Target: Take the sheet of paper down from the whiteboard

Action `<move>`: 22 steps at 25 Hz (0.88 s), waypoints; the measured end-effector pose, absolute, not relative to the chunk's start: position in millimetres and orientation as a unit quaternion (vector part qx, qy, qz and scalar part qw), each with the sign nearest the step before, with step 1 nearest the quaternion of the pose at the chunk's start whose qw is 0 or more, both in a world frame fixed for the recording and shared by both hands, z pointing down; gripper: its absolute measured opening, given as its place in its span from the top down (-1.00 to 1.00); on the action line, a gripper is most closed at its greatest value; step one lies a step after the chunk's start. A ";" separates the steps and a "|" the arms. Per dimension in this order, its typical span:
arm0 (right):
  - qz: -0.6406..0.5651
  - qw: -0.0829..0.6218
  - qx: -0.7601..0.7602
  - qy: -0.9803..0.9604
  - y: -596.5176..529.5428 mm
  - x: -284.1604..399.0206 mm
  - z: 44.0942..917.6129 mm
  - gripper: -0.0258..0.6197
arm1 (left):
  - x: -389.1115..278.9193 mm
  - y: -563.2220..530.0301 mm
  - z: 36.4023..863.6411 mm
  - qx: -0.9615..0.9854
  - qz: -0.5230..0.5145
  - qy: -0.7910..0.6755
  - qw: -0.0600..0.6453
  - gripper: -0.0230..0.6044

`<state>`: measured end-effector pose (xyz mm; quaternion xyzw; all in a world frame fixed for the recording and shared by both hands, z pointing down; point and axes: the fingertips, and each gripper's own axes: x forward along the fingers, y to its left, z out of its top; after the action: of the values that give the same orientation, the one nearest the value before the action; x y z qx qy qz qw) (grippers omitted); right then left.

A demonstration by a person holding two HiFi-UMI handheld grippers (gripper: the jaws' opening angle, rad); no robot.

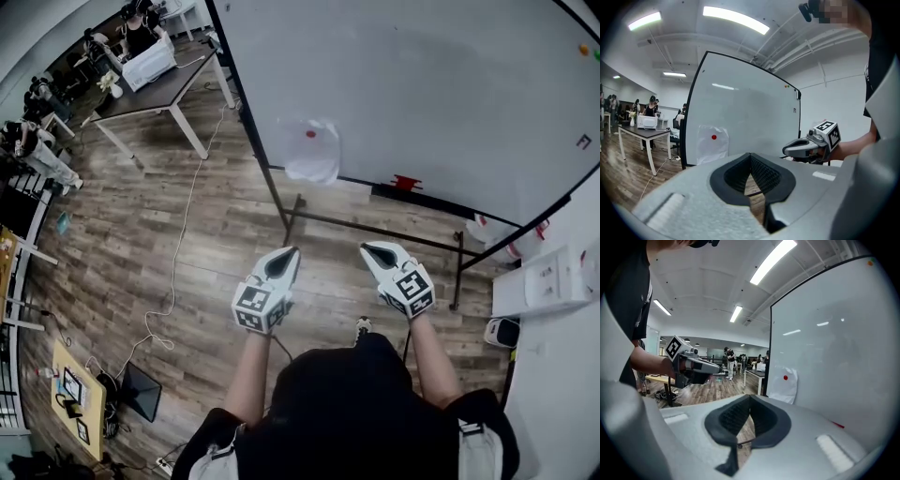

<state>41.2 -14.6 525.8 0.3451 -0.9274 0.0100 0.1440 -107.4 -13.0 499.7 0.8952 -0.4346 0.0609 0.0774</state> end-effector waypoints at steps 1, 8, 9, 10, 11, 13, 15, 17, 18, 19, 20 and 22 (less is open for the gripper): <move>0.010 0.143 0.342 -0.929 -21.8 46.9 524.4 0.91 | -102.2 -19.1 498.7 0.893 0.060 -0.439 0.078 0.89; 0.015 0.142 0.319 -0.937 -65.7 92.7 519.5 0.91 | -61.2 -54.9 492.9 0.879 0.060 -0.466 0.081 0.89; 0.016 0.142 0.314 -0.938 -71.2 97.7 520.4 0.91 | -56.4 -59.6 493.0 0.877 0.060 -0.470 0.082 0.89; 0.016 0.142 0.310 -0.940 -77.0 102.4 521.5 0.91 | -51.5 -64.4 493.4 0.875 0.060 -0.474 0.082 0.89; 0.016 0.142 0.305 -0.942 -82.9 107.0 522.8 0.91 | -46.6 -69.2 493.9 0.872 0.059 -0.478 0.082 0.89; 0.016 0.143 0.295 -0.945 -94.0 115.4 525.3 0.91 | -37.4 -78.0 494.6 0.867 0.059 -0.487 0.084 0.89; 0.016 0.145 0.285 -0.948 -103.3 123.0 527.7 0.91 | -29.0 -85.7 494.4 0.861 0.058 -0.497 0.088 0.89; 0.015 0.145 0.275 -0.950 -112.4 130.2 529.5 0.91 | -20.9 -93.0 496.0 0.856 0.057 -0.507 0.089 0.89; 0.015 0.145 0.271 -0.952 -116.8 133.9 530.2 0.91 | -16.4 -96.2 497.4 0.853 0.057 -0.510 0.088 0.89; 0.014 0.145 0.267 -0.953 -121.0 137.5 530.8 0.91 | -12.0 -99.1 499.3 0.852 0.057 -0.513 0.086 0.89; 0.012 0.145 0.263 -0.954 -125.0 140.8 531.3 0.91 | -8.1 -101.8 501.0 0.851 0.058 -0.516 0.084 0.89; 0.011 0.144 0.257 -0.955 -133.6 145.7 532.1 0.91 | -2.0 -107.5 503.3 0.848 0.060 -0.521 0.082 0.89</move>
<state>145.7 -133.6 532.1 0.2574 -0.9554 0.0112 0.1441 -2.0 -107.5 503.3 0.8475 -0.5209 0.0599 0.0820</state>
